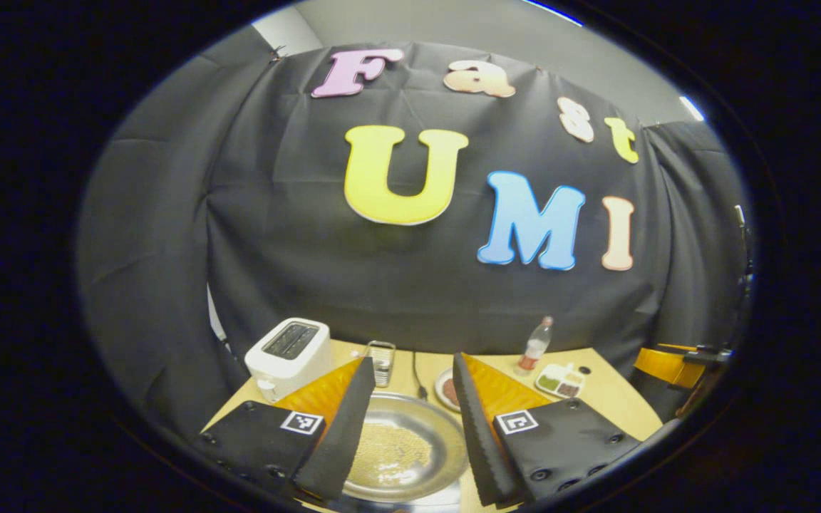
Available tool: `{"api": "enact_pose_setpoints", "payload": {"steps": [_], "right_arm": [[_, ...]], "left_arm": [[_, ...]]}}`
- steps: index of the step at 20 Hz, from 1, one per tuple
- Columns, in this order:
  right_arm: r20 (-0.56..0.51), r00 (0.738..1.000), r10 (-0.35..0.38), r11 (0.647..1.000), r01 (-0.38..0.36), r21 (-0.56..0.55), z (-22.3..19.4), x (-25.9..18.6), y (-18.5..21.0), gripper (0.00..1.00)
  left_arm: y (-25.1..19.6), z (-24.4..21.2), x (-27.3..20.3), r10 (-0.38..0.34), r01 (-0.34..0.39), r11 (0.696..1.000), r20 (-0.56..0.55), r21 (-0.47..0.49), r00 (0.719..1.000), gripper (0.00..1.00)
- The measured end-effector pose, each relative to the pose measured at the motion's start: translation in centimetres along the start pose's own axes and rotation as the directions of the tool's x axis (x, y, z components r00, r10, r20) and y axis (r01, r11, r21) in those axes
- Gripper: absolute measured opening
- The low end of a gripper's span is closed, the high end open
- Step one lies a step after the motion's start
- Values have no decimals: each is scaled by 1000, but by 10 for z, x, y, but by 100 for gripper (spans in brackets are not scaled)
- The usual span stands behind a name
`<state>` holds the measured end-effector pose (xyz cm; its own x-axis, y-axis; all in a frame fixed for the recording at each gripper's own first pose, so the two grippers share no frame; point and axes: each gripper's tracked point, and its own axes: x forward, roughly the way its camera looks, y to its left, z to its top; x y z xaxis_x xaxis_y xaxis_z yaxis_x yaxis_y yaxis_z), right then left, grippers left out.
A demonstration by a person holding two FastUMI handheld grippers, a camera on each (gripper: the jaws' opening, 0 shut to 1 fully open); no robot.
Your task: First push the handle of the pot to place it horizontally, then grasp the pot with both hands and set it on the induction cooktop.
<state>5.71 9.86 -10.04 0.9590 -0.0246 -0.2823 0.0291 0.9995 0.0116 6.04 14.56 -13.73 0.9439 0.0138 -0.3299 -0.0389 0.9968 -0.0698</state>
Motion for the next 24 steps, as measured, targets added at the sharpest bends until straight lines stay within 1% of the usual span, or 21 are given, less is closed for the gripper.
{"api": "enact_pose_setpoints", "payload": {"steps": [1, 2, 4, 5, 6, 7, 8, 9, 10, 11, 12, 13, 15, 16, 17, 22, 24], "right_arm": [[25, 1000, -7, 1000, 7, 7, 11, -8, -9, 65], [52, 999, -17, 1000, 16, 14, 22, -11, -27, 65], [98, 995, -35, 999, 33, 14, 40, -25, -47, 65], [108, 994, -31, 999, 29, 26, 46, -33, -52, 65], [123, 992, -24, 999, 19, 42, 53, -40, -53, 65], [140, 990, -24, 999, 18, 48, 59, -46, -59, 65], [153, 988, -28, 999, 22, 41, 66, -52, -67, 65], [167, 986, -30, 999, 25, 34, 71, -57, -75, 65], [171, 985, -24, 999, 20, 26, 75, -58, -76, 65], [161, 987, -19, 1000, 17, 18, 75, -61, -78, 65], [153, 988, -12, 1000, 11, 10, 74, -63, -80, 65], [157, 988, 5, 1000, -6, 5, 75, -67, -80, 76], [171, 985, 16, 1000, -16, 3, 81, -71, -87, 98], [172, 985, 26, 1000, -27, 3, 81, -71, -90, 92], [172, 985, 34, 999, -34, -1, 82, -72, -92, 98], [175, 983, 52, 999, -50, -18, 89, -73, -106, 98], [172, 983, 66, 998, -63, -19, 88, -77, -101, 98]], "left_arm": [[-15, 10, -7, -9, 9, 1000, 25, 3, 1000, 74], [-28, 18, -16, -21, 21, 1000, 46, 4, 999, 72], [-58, 27, -28, -46, 46, 999, 77, -1, 996, 74], [-70, 32, -34, -51, 51, 999, 91, 2, 994, 75], [-77, 40, -42, -47, 46, 999, 110, 12, 993, 75], [-84, 49, -50, -42, 39, 999, 133, 27, 990, 73], [-94, 57, -59, -45, 39, 998, 163, 41, 986, 75], [-103, 62, -68, -48, 37, 997, 181, 66, 982, 75], [-108, 67, -75, -36, 19, 996, 203, 89, 979, 73], [-115, 71, -82, -36, 14, 995, 219, 102, 975, 74], [-127, 74, -89, -40, 15, 994, 230, 106, 972, 76], [-138, 77, -89, -47, 24, 995, 237, 100, 970, 81], [-147, 75, -96, -46, 25, 995, 238, 93, 970, 94], [-151, 74, -96, -39, 17, 996, 234, 91, 972, 100], [-154, 73, -96, -31, 11, 996, 226, 92, 974, 99], [-165, 64, -98, 6, -24, 996, 201, 91, 980, 100], [-168, 61, -94, 21, -42, 994, 201, 97, 979, 100]]}}
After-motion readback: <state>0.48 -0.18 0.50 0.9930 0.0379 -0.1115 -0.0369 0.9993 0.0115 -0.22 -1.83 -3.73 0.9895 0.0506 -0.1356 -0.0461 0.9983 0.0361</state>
